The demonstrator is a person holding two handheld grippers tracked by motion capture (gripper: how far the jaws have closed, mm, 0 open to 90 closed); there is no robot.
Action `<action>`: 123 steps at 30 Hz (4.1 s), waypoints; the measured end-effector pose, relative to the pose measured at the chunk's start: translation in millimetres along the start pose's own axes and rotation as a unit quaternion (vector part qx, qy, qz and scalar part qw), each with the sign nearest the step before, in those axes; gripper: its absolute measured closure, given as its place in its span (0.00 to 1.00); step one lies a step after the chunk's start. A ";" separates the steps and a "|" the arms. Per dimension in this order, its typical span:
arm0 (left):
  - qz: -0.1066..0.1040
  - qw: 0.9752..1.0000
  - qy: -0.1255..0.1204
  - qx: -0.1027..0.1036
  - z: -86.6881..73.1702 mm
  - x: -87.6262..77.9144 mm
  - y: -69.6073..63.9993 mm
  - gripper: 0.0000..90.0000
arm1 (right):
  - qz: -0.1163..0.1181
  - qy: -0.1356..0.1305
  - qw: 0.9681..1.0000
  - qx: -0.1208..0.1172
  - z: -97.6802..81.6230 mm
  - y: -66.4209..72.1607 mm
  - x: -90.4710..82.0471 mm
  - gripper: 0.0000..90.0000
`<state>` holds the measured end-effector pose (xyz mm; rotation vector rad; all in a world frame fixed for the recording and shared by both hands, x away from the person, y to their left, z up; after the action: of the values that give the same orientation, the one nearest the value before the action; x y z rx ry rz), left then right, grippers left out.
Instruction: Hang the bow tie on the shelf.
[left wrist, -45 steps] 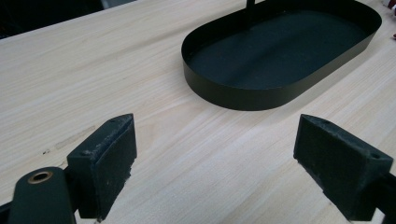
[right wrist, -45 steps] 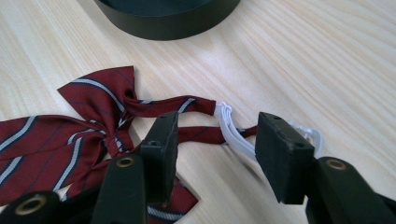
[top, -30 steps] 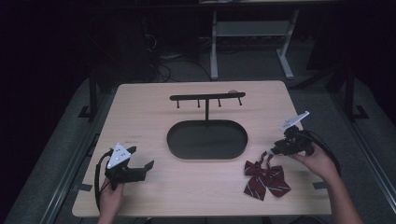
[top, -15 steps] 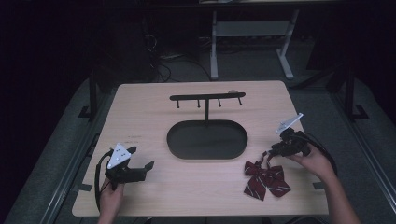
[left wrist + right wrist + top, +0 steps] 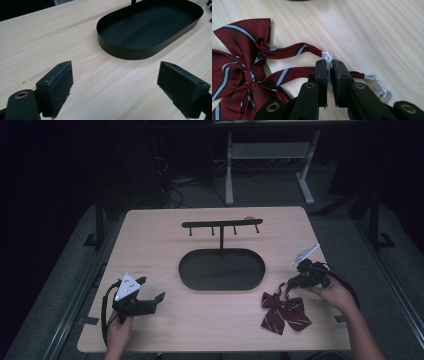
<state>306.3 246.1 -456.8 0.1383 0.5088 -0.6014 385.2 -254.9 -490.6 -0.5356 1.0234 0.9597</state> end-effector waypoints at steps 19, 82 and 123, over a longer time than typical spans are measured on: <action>0.001 1.000 0.001 0.001 0.3 -0.4 -0.4 0.14 | -0.014 -0.026 0.999 -0.018 11.5 8.6 -20.1 0.97; 0.002 1.000 -0.004 0.000 2.0 0.2 -0.9 0.14 | -0.057 -0.118 0.984 -0.117 136.5 49.7 -123.3 0.97; -0.002 1.000 -0.002 -0.003 2.5 2.0 1.0 0.14 | -0.077 -0.073 0.990 -0.093 199.3 -6.2 -102.0 0.97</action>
<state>309.4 245.2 -455.7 0.1307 0.5079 -0.6044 464.7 -148.2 -310.4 -0.6790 0.7547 0.9459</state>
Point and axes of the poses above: each handheld gripper's, and its own axes: x roughly forward along the jaws, z roughly out of its top, y roughly to its left, the point moved 5 cm from there along x, roughly forward along the jaws, and after that the axes turned 5 degrees about -x, right-handed, at the moved point
